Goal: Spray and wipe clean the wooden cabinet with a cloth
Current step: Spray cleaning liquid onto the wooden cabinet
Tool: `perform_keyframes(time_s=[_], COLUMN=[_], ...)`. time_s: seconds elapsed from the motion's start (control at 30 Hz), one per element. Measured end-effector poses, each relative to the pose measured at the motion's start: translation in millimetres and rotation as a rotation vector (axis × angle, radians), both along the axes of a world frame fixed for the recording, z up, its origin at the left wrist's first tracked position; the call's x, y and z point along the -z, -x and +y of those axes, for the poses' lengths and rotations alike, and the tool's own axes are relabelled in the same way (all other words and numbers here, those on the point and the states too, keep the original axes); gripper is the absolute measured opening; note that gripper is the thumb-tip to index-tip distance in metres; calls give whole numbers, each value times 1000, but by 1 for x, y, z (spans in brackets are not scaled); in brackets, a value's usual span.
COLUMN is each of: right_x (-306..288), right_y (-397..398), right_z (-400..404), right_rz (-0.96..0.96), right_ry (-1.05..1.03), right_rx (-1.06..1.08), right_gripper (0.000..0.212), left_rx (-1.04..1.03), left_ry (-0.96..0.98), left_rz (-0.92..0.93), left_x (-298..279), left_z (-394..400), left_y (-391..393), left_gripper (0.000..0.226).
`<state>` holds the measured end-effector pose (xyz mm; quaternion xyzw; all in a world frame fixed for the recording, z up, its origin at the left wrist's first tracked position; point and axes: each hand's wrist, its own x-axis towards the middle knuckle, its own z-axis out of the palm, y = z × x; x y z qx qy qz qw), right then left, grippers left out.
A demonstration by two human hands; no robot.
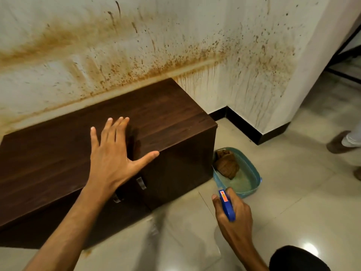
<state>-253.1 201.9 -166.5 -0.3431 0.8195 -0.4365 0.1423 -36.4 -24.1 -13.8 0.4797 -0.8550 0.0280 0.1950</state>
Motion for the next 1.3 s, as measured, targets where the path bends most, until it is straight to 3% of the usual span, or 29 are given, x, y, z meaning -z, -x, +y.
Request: perform_keyframes(time_s=[0.23,0.4,0.7,0.9,0.97,1.07,1.13,1.27,1.3], right_x=[-57,-82,-97,-78,-76,-56,-35,-3,3], right_y=[-13,-14,-25,-26,-23,-25,-31,-51,-56], right_z=[-4,-10,-21,-37,-40,-35,-29,-23,-21], right_rz=[119,101,14,46,63,63,123,131,104], right_ry=[390,459,534,469,489,434,372,214,191], right_rx=[-50,-82,-112,-69,-16,-144,-189,-238,-230], right_gripper=[23,32,23,19,48,33,40,27,32], left_rx=[-5,-18,-45,-59,-71,-105,-142,-179,-183], left_ry=[8,0,-47,-60,-61,-83,-115,-143,-148], left_rz=[-3,-7,-30,-58,-60,-62,-55,-13,13], left_x=[-4,-5,-4,-2,0,1,1,2,1], left_z=[2,4,-1,-5,-7,-9,-11,-10,-10], left_y=[-1,-12,-50,-84,-100,-131,-156,-196,-202], left_gripper=[125,126,131,132,132,133,131,108,104])
